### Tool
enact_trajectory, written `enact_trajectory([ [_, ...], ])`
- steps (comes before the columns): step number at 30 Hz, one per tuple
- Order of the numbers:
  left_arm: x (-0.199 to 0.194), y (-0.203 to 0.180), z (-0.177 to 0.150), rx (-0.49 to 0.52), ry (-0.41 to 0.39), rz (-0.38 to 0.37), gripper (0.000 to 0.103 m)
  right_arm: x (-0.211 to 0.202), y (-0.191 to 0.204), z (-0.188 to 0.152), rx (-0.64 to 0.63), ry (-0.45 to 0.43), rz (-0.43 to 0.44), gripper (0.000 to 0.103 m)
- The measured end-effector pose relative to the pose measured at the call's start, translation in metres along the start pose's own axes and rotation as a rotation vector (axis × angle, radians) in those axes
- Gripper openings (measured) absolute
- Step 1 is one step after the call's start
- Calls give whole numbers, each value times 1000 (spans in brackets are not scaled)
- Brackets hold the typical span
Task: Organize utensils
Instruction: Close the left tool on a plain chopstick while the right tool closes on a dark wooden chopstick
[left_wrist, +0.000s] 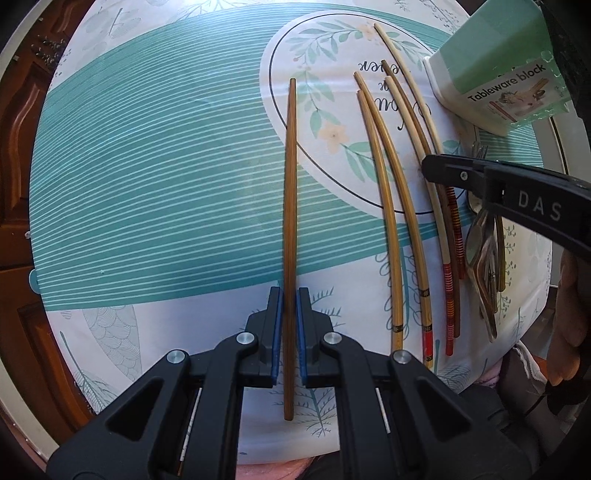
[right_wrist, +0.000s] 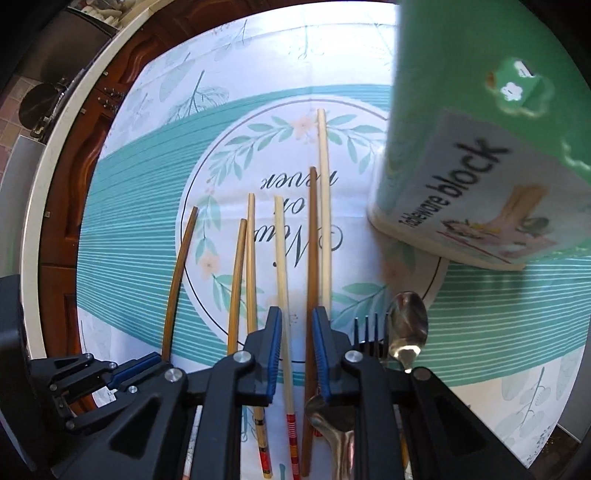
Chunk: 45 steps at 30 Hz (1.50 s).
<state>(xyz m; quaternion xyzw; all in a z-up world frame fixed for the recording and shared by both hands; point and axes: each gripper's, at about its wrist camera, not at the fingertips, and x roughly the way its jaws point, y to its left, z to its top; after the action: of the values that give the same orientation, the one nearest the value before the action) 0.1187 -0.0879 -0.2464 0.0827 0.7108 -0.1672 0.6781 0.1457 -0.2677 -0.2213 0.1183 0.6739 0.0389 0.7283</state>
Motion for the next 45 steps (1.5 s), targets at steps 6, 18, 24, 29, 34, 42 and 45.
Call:
enact_trajectory([
  [6, -1, -1, 0, 4, 0, -3, 5, 1, 1, 1, 5, -2, -28, 11],
  [18, -1, -3, -2, 4, -5, 0, 5, 0, -5, 1, 19, -8, -31, 11],
  [24, 0, -2, -1, 5, 2, 0, 5, 2, 2, 2, -14, -6, -76, 6],
  [29, 1, -9, 6, 21, 34, 29, 5, 5, 12, 5, -46, 12, -126, 7],
  [34, 2, -22, 13, 48, 70, 89, 5, 8, 26, 5, -93, 19, -202, 7],
  [42, -1, -34, 24, 47, 100, 87, 5, 9, 34, 7, -111, 14, -201, 6],
  [45, -4, -34, 24, 52, 80, 89, 4, 6, 18, 5, -69, 34, -119, 6],
])
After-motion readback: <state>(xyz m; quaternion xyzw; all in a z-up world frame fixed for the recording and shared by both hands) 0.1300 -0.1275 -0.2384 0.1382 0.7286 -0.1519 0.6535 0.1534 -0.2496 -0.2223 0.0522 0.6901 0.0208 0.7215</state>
